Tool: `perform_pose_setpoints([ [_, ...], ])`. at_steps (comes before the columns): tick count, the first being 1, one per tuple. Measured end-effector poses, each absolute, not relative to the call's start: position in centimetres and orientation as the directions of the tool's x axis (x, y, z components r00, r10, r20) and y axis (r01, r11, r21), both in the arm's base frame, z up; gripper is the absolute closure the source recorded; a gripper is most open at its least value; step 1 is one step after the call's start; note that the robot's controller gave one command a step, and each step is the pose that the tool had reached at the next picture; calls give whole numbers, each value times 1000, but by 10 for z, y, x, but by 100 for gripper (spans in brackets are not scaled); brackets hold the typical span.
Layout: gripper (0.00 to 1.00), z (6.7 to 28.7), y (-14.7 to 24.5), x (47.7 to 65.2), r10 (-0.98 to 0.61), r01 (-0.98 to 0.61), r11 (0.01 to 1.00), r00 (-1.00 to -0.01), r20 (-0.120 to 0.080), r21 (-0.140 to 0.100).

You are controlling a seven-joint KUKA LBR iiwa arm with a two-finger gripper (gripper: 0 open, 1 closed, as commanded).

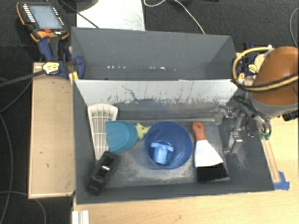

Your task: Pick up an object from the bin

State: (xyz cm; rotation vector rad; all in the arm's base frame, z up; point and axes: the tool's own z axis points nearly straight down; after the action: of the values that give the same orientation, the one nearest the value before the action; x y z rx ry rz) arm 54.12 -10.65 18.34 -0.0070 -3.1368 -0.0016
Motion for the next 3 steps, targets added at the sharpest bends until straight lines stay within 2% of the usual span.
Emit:
perform_pose_setpoints([
  [1,0,188,-106,543,0,0,1000,-1000,-3,0],
  [2,0,111,-45,509,-74,-74,997,-997,-3,0],
  [3,0,72,-23,504,-137,-137,991,-991,2,2],
])
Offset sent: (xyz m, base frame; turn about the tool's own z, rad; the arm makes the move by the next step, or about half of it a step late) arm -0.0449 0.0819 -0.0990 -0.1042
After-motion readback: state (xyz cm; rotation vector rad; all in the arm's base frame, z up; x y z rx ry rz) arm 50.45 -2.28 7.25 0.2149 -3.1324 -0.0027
